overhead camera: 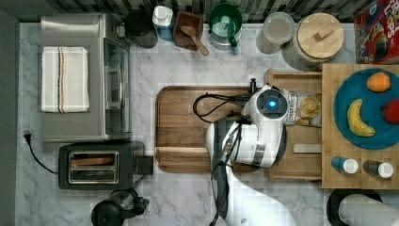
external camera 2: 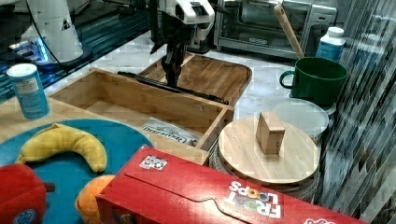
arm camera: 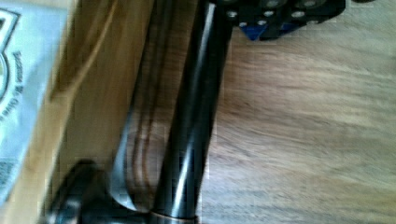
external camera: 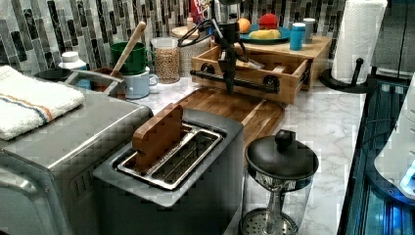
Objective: Close the drawer.
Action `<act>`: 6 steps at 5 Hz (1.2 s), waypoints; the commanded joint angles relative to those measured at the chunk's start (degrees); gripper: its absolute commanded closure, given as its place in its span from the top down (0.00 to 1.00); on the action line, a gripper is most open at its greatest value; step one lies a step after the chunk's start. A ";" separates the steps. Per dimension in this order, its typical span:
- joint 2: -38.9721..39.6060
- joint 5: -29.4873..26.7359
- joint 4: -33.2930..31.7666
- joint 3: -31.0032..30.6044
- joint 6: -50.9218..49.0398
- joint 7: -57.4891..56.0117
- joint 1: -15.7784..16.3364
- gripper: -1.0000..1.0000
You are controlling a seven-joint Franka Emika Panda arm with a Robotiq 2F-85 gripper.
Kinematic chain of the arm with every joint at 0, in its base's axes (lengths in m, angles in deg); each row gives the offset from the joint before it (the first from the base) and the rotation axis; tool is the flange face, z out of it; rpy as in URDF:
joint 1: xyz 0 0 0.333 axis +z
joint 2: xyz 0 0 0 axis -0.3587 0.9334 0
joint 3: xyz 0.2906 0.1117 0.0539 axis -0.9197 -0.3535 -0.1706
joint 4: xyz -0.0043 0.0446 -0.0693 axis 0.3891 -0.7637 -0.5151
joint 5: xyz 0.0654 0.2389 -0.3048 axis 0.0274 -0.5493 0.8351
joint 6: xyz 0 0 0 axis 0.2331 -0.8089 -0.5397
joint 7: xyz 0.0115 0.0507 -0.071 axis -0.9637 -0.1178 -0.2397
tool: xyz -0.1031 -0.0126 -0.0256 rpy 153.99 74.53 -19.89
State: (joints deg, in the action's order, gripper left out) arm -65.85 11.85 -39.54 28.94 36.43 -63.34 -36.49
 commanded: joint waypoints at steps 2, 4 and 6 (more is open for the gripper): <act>7.88 1.92 18.53 9.39 -1.33 -21.63 -16.07 0.00; 13.84 -0.23 27.10 9.24 -1.68 -28.94 -20.60 0.00; 11.88 -0.32 24.87 10.40 -3.05 -25.14 -19.14 0.00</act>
State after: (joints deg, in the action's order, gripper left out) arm -55.64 9.83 -22.92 32.89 27.45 -85.83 -48.78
